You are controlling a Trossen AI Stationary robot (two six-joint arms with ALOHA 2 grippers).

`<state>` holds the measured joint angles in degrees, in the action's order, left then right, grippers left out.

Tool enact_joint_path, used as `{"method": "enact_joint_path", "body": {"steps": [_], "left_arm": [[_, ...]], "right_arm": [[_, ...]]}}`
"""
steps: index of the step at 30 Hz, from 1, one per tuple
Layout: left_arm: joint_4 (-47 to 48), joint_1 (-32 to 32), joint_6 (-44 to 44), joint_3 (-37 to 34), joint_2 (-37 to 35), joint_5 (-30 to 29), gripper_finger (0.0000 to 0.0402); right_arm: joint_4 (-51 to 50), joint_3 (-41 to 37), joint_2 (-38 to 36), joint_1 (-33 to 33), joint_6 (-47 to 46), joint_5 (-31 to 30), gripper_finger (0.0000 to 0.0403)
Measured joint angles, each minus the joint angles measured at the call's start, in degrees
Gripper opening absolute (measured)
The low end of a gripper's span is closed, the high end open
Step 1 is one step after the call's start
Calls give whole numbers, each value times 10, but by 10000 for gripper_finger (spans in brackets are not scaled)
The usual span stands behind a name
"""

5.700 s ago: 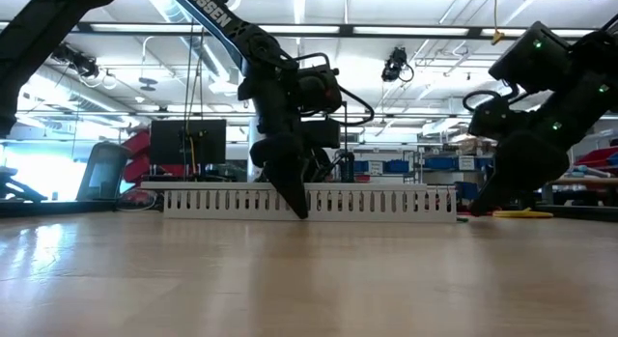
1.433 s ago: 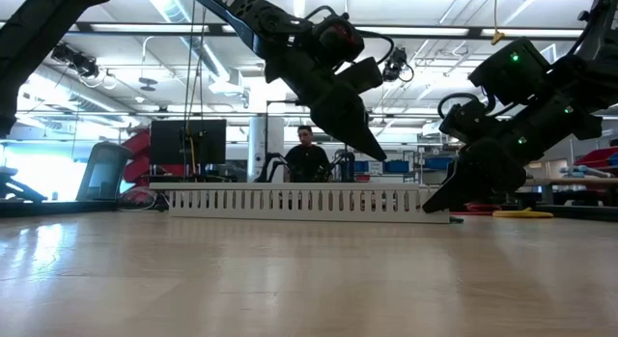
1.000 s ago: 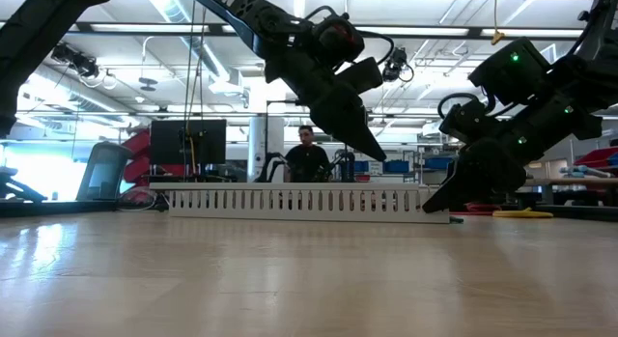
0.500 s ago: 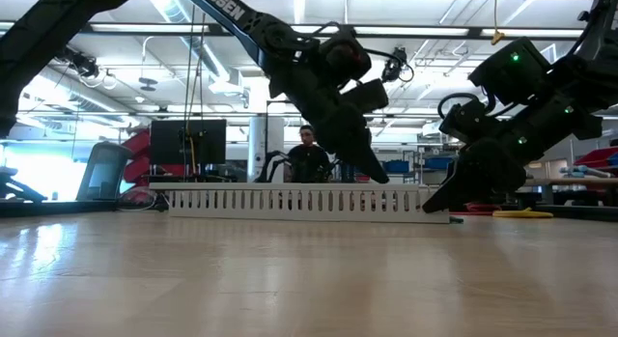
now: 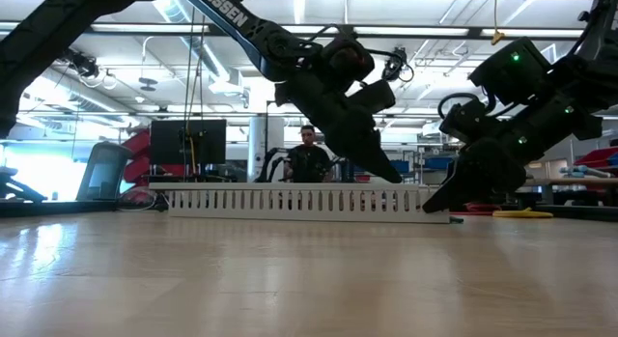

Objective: Ziptie cables
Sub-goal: Close the cable duct

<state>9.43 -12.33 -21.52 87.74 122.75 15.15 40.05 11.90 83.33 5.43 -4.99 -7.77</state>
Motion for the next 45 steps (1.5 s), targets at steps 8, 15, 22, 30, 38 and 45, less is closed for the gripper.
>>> {"method": "enact_joint_path", "body": {"steps": [8,15,22,30,38,45], "left_arm": [[-29,1,0,0,8,4,1],[-36,1,5,12,-2,4,1],[74,1,-9,37,-4,-42,1],[132,1,-33,48,0,-27,1],[23,5,-33,48,30,13,1],[14,5,-22,45,10,1,1]], "right_arm": [[2,0,0,0,0,0,233],[0,1,0,0,0,0,233],[-7,2,0,0,0,0,233],[-9,2,0,0,1,0,233],[-8,2,0,0,1,0,233],[-9,1,0,0,0,-1,233]]}}
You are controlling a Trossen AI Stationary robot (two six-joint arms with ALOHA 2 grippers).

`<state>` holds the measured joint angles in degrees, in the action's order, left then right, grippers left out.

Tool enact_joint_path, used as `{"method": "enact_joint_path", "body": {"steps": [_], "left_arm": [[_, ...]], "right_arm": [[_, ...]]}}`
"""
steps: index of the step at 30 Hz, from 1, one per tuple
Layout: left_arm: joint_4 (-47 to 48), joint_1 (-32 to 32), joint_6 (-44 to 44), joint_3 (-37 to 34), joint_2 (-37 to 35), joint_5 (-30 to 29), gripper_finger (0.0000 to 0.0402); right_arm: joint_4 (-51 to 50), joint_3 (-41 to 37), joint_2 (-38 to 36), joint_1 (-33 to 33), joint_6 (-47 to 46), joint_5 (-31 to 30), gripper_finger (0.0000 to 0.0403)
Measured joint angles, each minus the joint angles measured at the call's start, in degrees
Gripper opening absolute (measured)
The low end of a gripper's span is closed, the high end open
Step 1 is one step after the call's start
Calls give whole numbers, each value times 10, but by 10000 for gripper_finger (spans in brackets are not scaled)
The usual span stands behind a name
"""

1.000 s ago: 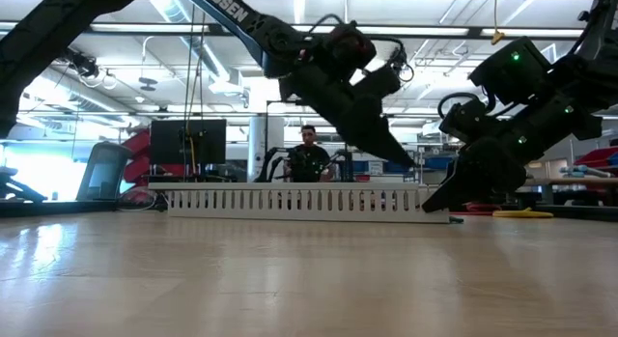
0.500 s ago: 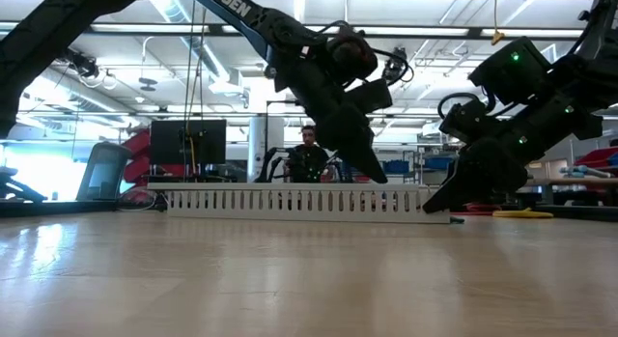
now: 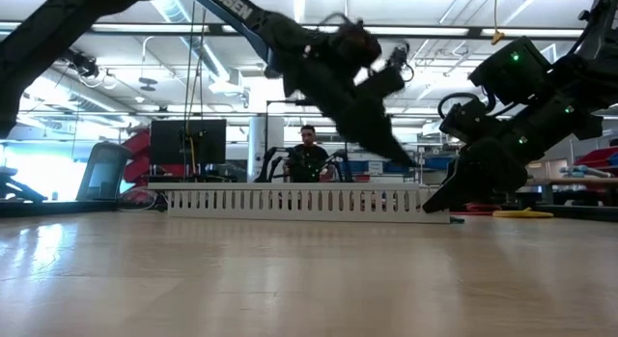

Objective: Ziptie cables
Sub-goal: Close the cable duct

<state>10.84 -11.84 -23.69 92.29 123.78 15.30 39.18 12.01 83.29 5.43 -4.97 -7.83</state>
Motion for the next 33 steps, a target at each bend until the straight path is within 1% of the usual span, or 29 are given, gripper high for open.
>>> {"method": "enact_joint_path", "body": {"steps": [4,8,13,28,33], "left_arm": [[24,0,-14,2,-30,-11,1],[105,-1,-16,1,-34,-43,1],[172,-2,-15,0,-34,-46,1],[170,-1,-12,-6,-33,-45,1],[154,-1,-10,-6,-23,-27,1]], "right_arm": [[-1,0,0,0,0,0,232],[-1,0,0,0,0,0,232],[0,0,1,0,0,0,231],[2,0,1,0,-10,0,228],[2,0,1,0,-14,0,225]]}}
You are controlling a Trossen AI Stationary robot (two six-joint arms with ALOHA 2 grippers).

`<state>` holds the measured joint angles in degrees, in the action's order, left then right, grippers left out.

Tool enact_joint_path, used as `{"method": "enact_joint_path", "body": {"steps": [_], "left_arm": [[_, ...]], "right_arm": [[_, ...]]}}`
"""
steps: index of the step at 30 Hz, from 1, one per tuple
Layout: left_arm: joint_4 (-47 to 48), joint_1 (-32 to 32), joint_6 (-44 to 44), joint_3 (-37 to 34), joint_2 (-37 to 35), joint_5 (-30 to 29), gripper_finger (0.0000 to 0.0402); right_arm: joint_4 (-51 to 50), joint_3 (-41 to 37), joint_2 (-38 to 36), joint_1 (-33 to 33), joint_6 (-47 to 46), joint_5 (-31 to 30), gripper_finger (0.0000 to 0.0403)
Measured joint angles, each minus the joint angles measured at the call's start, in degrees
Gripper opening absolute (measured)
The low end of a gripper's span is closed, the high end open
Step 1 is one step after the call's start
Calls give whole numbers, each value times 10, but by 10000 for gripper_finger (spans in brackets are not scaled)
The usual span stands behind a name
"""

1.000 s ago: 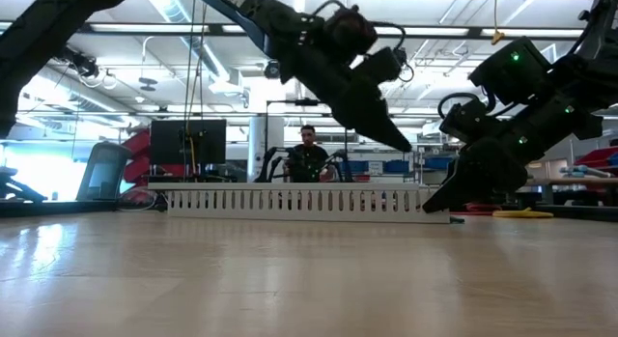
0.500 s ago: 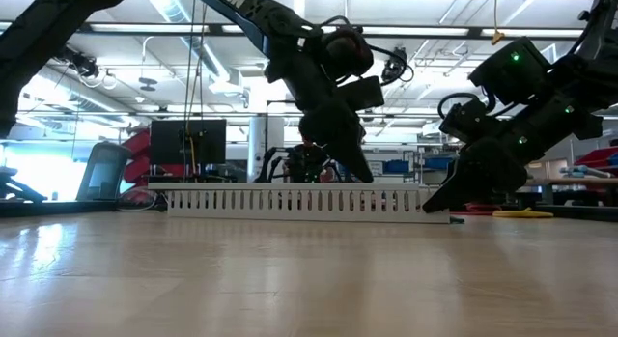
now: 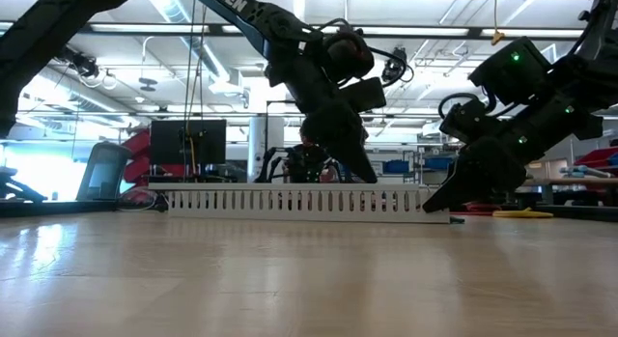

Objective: Ziptie cables
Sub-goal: Close the cable duct

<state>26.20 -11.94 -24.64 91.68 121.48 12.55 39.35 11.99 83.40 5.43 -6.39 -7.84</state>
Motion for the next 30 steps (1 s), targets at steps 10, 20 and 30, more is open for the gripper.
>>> {"method": "enact_joint_path", "body": {"steps": [10,20,30], "left_arm": [[-84,1,7,-1,10,18,1],[-6,4,-7,1,-37,-70,1],[-27,7,-3,-1,-5,-6,0]], "right_arm": [[0,0,0,0,-2,0,224],[-3,0,0,0,-2,0,224],[-3,0,0,0,0,0,224]]}}
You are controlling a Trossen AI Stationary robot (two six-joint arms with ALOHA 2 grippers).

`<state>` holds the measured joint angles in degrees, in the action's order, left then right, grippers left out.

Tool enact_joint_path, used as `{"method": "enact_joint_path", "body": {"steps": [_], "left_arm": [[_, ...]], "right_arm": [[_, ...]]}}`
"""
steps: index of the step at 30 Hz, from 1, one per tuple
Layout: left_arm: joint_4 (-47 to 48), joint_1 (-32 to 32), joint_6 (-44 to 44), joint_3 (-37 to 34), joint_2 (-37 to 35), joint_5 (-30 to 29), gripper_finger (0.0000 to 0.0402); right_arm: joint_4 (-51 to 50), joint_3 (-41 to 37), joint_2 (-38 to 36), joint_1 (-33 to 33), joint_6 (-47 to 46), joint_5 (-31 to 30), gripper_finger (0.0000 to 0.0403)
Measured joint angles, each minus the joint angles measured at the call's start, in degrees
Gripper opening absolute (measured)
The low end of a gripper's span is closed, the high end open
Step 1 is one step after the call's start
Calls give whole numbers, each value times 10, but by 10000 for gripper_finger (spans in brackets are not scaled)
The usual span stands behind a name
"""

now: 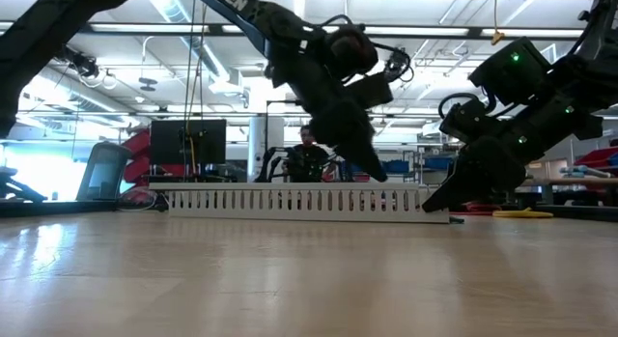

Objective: Ziptie cables
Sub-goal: Close the cable duct

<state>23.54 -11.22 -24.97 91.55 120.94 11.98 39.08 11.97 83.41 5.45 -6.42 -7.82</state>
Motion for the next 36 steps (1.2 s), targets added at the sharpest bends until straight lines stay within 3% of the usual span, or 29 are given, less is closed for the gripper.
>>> {"method": "enact_joint_path", "body": {"steps": [2,6,12,18,23,29,36], "left_arm": [[-38,4,0,0,17,22,0],[-60,7,1,1,26,9,0],[-65,9,0,1,-4,3,0],[17,8,-4,3,-33,-73,0],[97,7,-1,-2,-39,-96,0],[-6,6,2,-42,-22,-20,0],[-110,8,16,-46,3,-3,0]], "right_arm": [[1,0,0,0,-2,0,224],[1,0,0,0,-9,-1,224],[1,0,0,0,-10,-1,224],[-2,0,0,0,-10,0,224],[-2,0,0,0,-10,0,224],[1,0,0,0,-9,1,224],[1,-1,-1,0,-10,0,224]]}}
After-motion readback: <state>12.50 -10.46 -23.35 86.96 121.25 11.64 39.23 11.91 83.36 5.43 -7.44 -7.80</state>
